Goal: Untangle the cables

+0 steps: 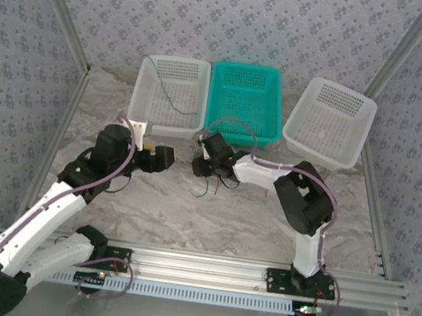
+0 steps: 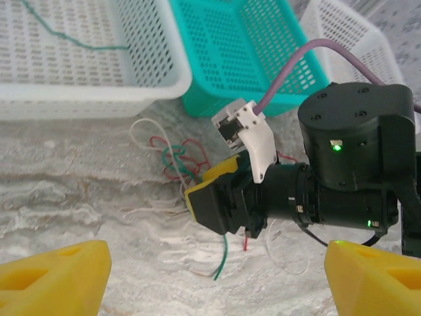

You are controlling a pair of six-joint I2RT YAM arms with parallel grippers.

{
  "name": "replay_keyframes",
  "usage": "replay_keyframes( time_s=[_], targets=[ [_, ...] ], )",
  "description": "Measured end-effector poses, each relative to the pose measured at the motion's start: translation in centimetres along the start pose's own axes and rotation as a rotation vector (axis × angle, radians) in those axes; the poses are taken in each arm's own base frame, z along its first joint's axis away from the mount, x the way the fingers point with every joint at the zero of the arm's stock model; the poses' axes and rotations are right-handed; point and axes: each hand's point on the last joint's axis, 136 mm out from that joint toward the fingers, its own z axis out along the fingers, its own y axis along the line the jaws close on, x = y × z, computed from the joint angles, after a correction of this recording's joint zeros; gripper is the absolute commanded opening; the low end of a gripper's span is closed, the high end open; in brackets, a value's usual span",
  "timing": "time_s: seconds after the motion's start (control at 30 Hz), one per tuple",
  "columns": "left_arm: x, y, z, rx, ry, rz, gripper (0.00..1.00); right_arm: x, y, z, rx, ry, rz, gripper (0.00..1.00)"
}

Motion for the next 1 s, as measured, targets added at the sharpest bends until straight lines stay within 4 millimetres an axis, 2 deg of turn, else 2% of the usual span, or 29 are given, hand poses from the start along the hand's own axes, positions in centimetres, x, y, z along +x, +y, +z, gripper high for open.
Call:
replay_keyframes(
  time_s=[0.03, 0.1, 0.13, 0.2, 0.27, 0.43, 0.53, 0.63, 0.7, 0.73, 0.87, 0.93, 1.0],
  targets=[
    [0.2, 0.1, 0.1, -0.003, 0.006, -0.004, 0.85, 0.3, -0.1, 0.4, 0.004, 0.011, 0.0, 0.55],
    [0.5, 0.3, 0.3, -0.008, 0.014, -0.008, 0.85, 0.3, -0.3, 0.8, 0.011, 0.018, -0.003, 0.47],
    [0.4, 0.3, 0.4, -0.008, 0.014, -0.009, 0.85, 0.0, -0.2, 0.9, 0.011, 0.012, -0.006, 0.39],
    [0.4, 0.4, 0.6, -0.013, 0.017, -0.017, 0.86, 0.0, -0.4, 1.2, 0.022, 0.007, -0.012, 0.18],
    [0.5, 0.6, 0.8, -0.021, 0.021, -0.025, 0.88, 0.1, -0.7, 1.3, 0.033, -0.001, -0.011, 0.09],
    [0.7, 1.2, 1.6, -0.041, 0.047, -0.099, 0.91, 1.7, -0.8, -0.2, -0.02, -0.031, 0.001, 0.05],
    [0.6, 1.6, 2.6, -0.045, 0.08, -0.172, 0.88, 2.8, -0.4, -2.1, -0.083, -0.042, 0.001, 0.03],
    [0.5, 1.2, 3.4, -0.02, 0.107, -0.238, 0.77, 1.7, 0.5, -5.0, -0.152, -0.107, -0.017, 0.03],
    [0.4, 0.4, 3.9, 0.019, 0.123, -0.28, 0.57, 0.0, 1.4, -7.5, -0.203, -0.182, -0.039, 0.03],
    [0.3, 0.0, 4.2, 0.04, 0.129, -0.297, 0.52, -0.7, 2.0, -8.6, -0.227, -0.217, -0.052, 0.03],
    [-0.9, -2.4, 5.2, 0.136, 0.155, -0.327, 0.37, -2.8, 3.5, -12.6, -0.295, -0.334, -0.105, 0.04],
    [-1.4, -3.8, 5.5, 0.167, 0.168, -0.318, 0.29, -3.0, 3.9, -13.7, -0.307, -0.365, -0.136, 0.04],
    [-1.8, -5.4, 5.7, 0.198, 0.18, -0.3, 0.26, -2.9, 4.2, -14.3, -0.292, -0.385, -0.174, 0.04]
  ],
)
